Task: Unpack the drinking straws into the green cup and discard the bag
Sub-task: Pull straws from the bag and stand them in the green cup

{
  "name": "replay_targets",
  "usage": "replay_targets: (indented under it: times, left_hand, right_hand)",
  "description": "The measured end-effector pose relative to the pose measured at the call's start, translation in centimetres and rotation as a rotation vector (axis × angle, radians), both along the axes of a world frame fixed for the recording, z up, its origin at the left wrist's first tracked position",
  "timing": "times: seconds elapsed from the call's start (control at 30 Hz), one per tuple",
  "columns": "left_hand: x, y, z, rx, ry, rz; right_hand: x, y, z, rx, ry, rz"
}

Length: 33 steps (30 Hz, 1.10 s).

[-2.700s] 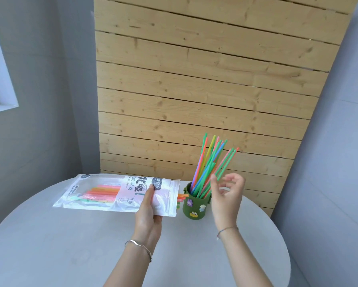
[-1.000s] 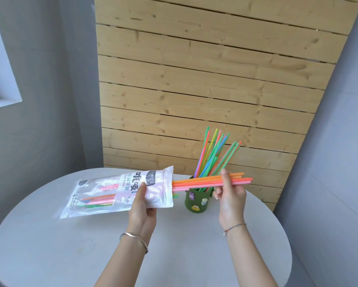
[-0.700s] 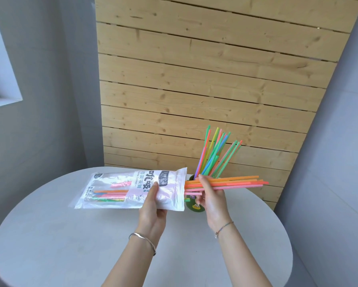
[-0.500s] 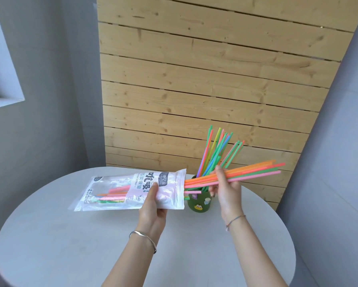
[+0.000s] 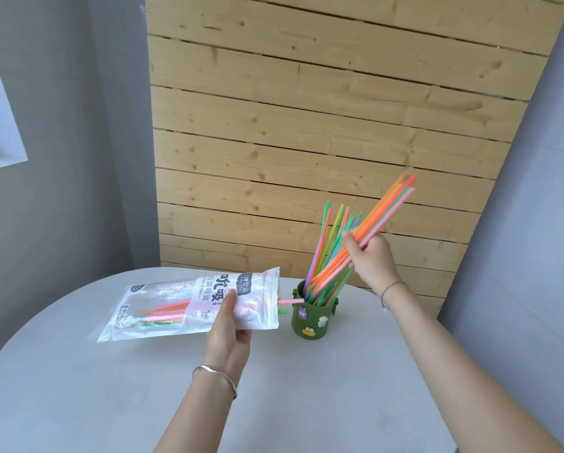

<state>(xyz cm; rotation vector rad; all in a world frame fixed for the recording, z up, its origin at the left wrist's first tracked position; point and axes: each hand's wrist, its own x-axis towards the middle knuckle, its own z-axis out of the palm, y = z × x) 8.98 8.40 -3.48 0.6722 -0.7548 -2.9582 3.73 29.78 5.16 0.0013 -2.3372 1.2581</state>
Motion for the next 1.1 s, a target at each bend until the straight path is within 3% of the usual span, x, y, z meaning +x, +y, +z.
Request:
replay_targets:
  times: [0.2,0.37,0.6,0.7,0.8,0.93,1.0,1.1]
  left_hand:
    - [0.1,-0.3,0.2,0.007,0.006,0.007]
    - [0.0,-0.3,0.3,0.01,0.013,0.022]
    - [-0.1,-0.3,0.2,0.007,0.006,0.028]
    - [-0.1,-0.3,0.2,0.01,0.015,0.032]
    - [0.0,-0.3,0.3,0.007,0.014,0.025]
    - [0.0,-0.3,0.3,0.004,0.014,0.027]
    - [0.1,-0.3,0.3,0.008,0.02,0.022]
    - [0.3,-0.2,0.5,0.011,0.025,0.013]
  right_hand:
    - [-1.2,-1.0,-1.9,0.171,-0.285,0.121]
    - [-1.9,-1.5,-0.4,-0.022,-0.141,0.039]
    - [-2.6,-1.7,-1.0,0.118,-0.255,0.027]
    - [-2.5,-1.7,-0.4,0.123,-0.201,0.055]
    - [-2.2,-1.6,0.8,0.121,-0.034,-0.049]
    - [-1.8,-0.6,1.5,0.308,0.2,-0.186]
    - [-2.1,0.2,1.0,0.433,0.23,-0.156]
    - [-2.3,0.9,0.8,0.452,0.18,-0.119]
